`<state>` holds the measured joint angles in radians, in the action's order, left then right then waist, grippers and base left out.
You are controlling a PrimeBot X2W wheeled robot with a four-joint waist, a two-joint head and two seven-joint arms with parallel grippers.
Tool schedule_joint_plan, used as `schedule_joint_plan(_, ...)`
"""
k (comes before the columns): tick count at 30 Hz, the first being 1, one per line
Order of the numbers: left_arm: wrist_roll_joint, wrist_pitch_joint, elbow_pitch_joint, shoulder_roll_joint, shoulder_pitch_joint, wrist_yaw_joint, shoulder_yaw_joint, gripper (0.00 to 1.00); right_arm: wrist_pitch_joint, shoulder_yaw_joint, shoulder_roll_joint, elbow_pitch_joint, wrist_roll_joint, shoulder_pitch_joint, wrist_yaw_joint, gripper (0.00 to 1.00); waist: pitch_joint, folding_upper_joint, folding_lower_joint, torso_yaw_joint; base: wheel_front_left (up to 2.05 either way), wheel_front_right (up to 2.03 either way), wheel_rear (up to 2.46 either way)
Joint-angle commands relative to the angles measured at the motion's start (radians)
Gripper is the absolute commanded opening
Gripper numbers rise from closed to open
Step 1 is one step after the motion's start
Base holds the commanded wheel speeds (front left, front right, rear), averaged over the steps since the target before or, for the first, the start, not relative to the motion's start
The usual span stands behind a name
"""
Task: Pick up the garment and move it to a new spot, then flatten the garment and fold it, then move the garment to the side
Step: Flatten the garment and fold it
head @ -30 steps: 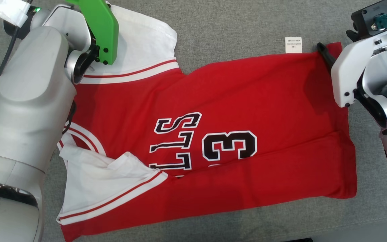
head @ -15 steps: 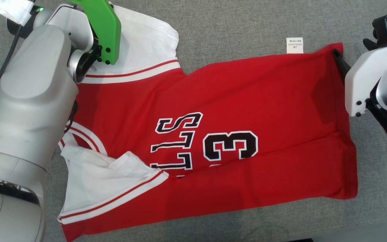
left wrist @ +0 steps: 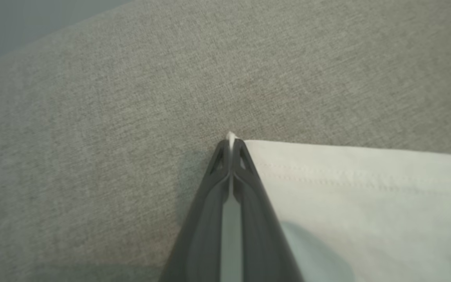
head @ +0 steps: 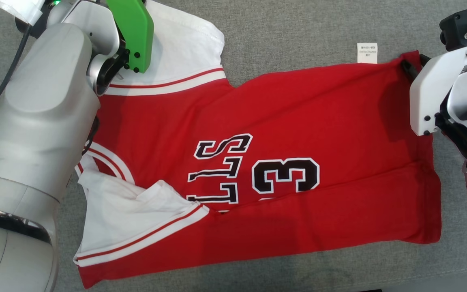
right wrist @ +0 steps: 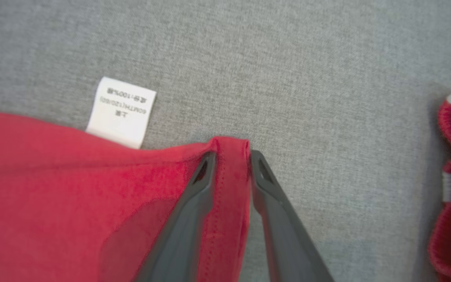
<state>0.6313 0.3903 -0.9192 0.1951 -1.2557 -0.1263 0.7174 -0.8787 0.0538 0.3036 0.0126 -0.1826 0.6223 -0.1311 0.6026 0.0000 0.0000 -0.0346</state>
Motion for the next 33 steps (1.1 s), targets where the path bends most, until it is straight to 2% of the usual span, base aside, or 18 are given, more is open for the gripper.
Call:
schedule_joint_plan(1, 0.009, 0.012, -0.029, -0.016, 0.032, -0.007, 0.023, 0.00, -0.014, 0.000, 0.013, -0.023, -0.003, -0.002, 0.001, 0.38, 0.004, 0.0000, 0.0000, 0.004, 0.00, 0.00, 0.00)
schedule_joint_plan(2, 0.013, 0.011, -0.030, -0.016, 0.031, -0.006, 0.025, 0.00, -0.018, -0.003, 0.017, -0.026, -0.002, 0.000, 0.001, 0.42, 0.005, 0.0000, 0.0000, 0.006, 0.00, 0.00, 0.00)
schedule_joint_plan(3, 0.016, 0.011, -0.030, -0.017, 0.030, -0.006, 0.028, 0.00, -0.025, -0.002, 0.022, -0.028, 0.003, 0.000, 0.001, 0.50, 0.007, 0.0000, 0.0000, 0.007, 0.00, 0.00, 0.00)
schedule_joint_plan(4, 0.018, 0.013, -0.031, -0.017, 0.028, -0.006, 0.031, 0.00, -0.028, 0.000, 0.026, -0.029, 0.003, 0.000, 0.001, 0.94, 0.008, 0.0000, 0.0000, 0.008, 0.00, 0.00, 0.00)
schedule_joint_plan(5, 0.021, 0.014, -0.031, -0.017, 0.028, -0.006, 0.034, 0.00, -0.030, 0.001, 0.030, -0.028, 0.002, 0.001, 0.001, 1.00, 0.009, 0.0000, 0.0000, 0.009, 0.00, 0.00, 0.00)
schedule_joint_plan(14, 0.040, 0.010, -0.032, -0.011, 0.022, -0.007, 0.054, 0.00, -0.046, 0.028, 0.063, -0.026, -0.021, 0.028, 0.001, 1.00, 0.013, 0.0000, 0.0000, 0.017, 0.00, 0.00, 0.00)
schedule_joint_plan(16, 0.044, 0.010, -0.033, -0.012, 0.021, -0.007, 0.059, 0.00, -0.061, 0.036, 0.067, -0.034, -0.032, 0.026, 0.001, 0.44, 0.015, 0.0000, 0.0000, 0.019, 0.00, 0.00, 0.00)
schedule_joint_plan(19, 0.051, 0.009, -0.036, -0.010, 0.017, -0.006, 0.066, 0.00, -0.069, 0.044, 0.071, -0.041, -0.047, 0.026, 0.001, 0.00, 0.017, 0.0000, 0.0000, 0.022, 0.00, 0.00, 0.00)
schedule_joint_plan(27, 0.075, -0.087, -0.019, -0.013, 0.026, 0.000, 0.042, 0.00, -0.014, 0.033, 0.099, -0.030, -0.052, 0.010, 0.002, 0.00, 0.003, 0.0000, 0.0000, 0.039, 0.00, 0.00, 0.00)
schedule_joint_plan(33, 0.098, -0.225, 0.036, -0.018, 0.058, 0.039, -0.006, 0.00, 0.057, 0.003, 0.122, 0.014, -0.061, -0.033, 0.002, 0.00, -0.037, 0.0000, 0.0000, 0.073, 0.00, 0.00, 0.00)
